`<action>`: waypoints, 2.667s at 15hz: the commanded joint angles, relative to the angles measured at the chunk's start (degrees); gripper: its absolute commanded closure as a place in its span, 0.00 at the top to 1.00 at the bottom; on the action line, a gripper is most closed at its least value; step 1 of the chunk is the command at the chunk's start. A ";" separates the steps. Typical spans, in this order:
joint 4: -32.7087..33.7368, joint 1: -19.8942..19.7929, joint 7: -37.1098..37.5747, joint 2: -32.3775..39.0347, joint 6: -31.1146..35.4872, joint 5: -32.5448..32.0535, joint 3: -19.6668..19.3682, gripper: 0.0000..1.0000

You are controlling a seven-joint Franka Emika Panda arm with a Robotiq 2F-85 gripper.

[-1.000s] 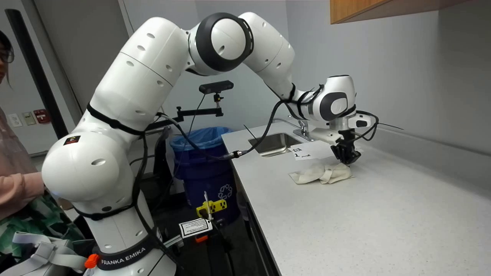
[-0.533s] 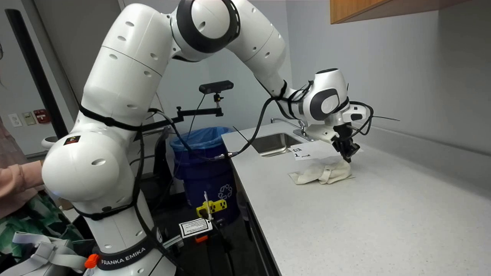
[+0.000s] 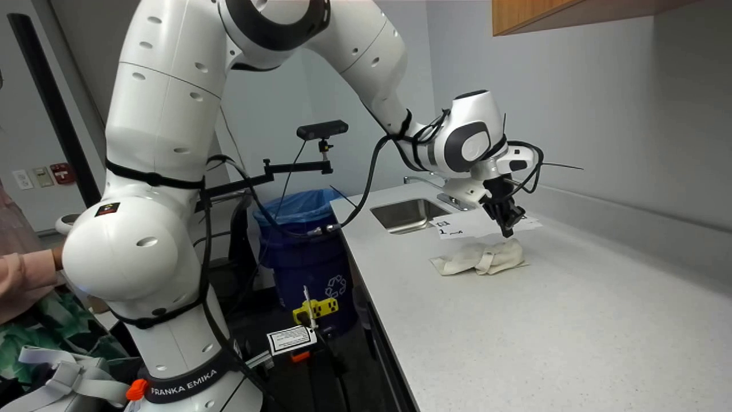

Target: Wipe the counter using the cloth

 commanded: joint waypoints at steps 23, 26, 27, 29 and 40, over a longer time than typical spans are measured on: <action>-10.65 -2.40 -1.90 1.25 2.22 6.09 4.29 0.00; -15.23 -2.57 -1.33 -0.63 5.50 7.46 4.24 0.00; -16.50 -2.81 -1.41 -1.17 6.53 8.08 4.36 0.00; -18.79 -3.14 -1.33 -2.00 8.68 9.14 4.39 0.00; -23.75 -2.98 1.86 -4.24 12.50 13.48 4.12 0.00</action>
